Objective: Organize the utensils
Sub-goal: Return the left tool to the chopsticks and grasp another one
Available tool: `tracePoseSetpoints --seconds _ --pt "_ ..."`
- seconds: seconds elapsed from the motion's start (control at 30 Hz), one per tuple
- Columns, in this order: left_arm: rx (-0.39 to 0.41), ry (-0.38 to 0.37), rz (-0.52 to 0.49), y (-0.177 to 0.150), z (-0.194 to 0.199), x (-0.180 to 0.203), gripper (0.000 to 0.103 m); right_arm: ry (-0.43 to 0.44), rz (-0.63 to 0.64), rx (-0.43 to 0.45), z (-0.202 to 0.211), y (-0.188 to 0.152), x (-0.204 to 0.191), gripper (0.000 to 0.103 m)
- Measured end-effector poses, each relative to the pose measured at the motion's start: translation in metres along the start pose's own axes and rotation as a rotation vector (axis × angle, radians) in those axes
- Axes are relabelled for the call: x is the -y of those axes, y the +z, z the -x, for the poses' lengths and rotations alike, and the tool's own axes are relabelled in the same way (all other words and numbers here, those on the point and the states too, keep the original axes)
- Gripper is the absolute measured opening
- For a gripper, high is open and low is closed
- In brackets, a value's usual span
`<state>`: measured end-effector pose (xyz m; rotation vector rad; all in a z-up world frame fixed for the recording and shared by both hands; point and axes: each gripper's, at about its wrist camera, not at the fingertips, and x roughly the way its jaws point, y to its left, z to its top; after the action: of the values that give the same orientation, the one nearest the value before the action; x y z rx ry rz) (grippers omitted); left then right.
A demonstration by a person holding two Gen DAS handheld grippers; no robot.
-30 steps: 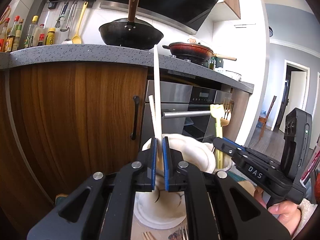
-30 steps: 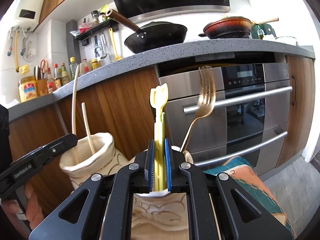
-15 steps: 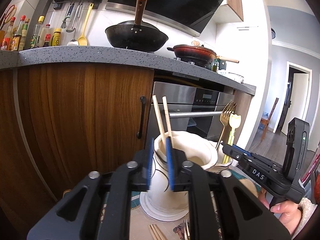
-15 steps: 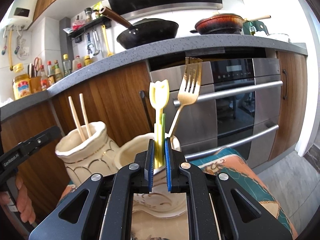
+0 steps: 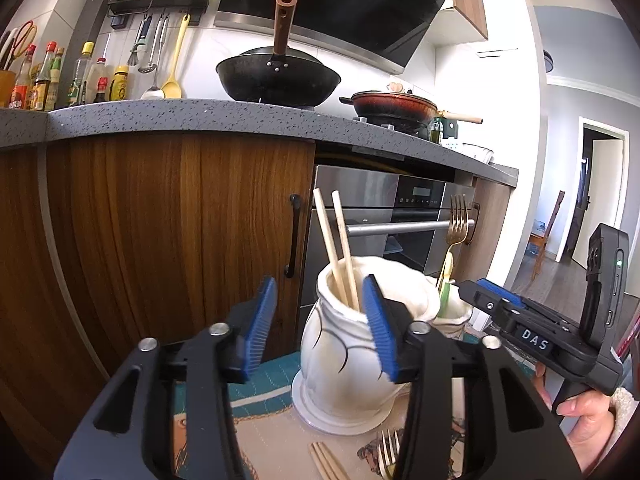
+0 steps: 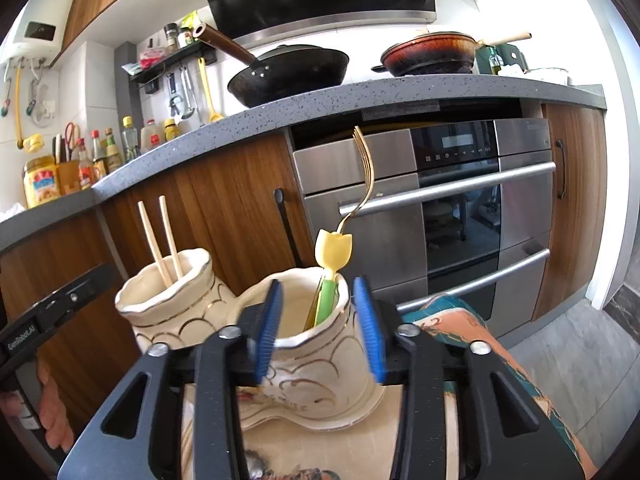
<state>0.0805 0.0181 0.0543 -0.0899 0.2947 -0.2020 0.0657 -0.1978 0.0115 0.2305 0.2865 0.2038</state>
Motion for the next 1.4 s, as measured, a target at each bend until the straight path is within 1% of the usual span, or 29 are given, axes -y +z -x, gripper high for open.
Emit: tracePoseSetpoints --seconds 0.03,0.1,0.27,0.37,0.47,0.57,0.73,0.87,1.07,1.2,1.4 --pt "0.001 0.003 0.002 -0.001 0.002 -0.001 0.056 0.001 -0.001 -0.003 0.001 -0.001 0.000 0.047" --pt "0.002 0.014 -0.001 -0.006 0.008 -0.002 0.059 0.000 0.003 -0.011 0.005 -0.004 -0.002 0.051" --pt "-0.025 0.041 0.006 -0.020 0.017 -0.010 0.079 0.000 0.017 -0.013 0.017 -0.013 -0.006 0.074" --pt "-0.068 0.058 0.009 -0.029 0.018 -0.014 0.083 0.006 0.017 -0.024 0.027 -0.022 -0.008 0.083" --pt "-0.120 0.076 0.008 -0.038 0.020 -0.016 0.086 0.016 0.016 -0.061 0.033 -0.030 -0.009 0.090" --pt "-0.170 0.082 0.018 -0.047 0.023 -0.019 0.090 0.019 0.023 -0.083 0.039 -0.038 -0.013 0.092" --pt "-0.278 0.099 0.024 -0.065 0.026 -0.019 0.091 0.014 0.012 -0.115 0.045 -0.045 -0.015 0.094" --pt "-0.355 0.119 -0.002 -0.077 0.027 -0.014 0.091 0.015 -0.009 -0.129 0.047 -0.047 -0.011 0.095" --pt "-0.475 0.122 -0.051 -0.095 0.026 0.000 0.091 0.018 -0.019 -0.150 0.049 -0.049 -0.009 0.095" --pt "-0.526 0.136 -0.106 -0.104 0.025 0.012 0.091 0.028 -0.015 -0.161 0.049 -0.050 -0.009 0.095" --pt "-0.613 0.163 -0.138 -0.121 0.019 0.017 0.090 0.044 -0.005 -0.169 0.048 -0.050 -0.011 0.095"
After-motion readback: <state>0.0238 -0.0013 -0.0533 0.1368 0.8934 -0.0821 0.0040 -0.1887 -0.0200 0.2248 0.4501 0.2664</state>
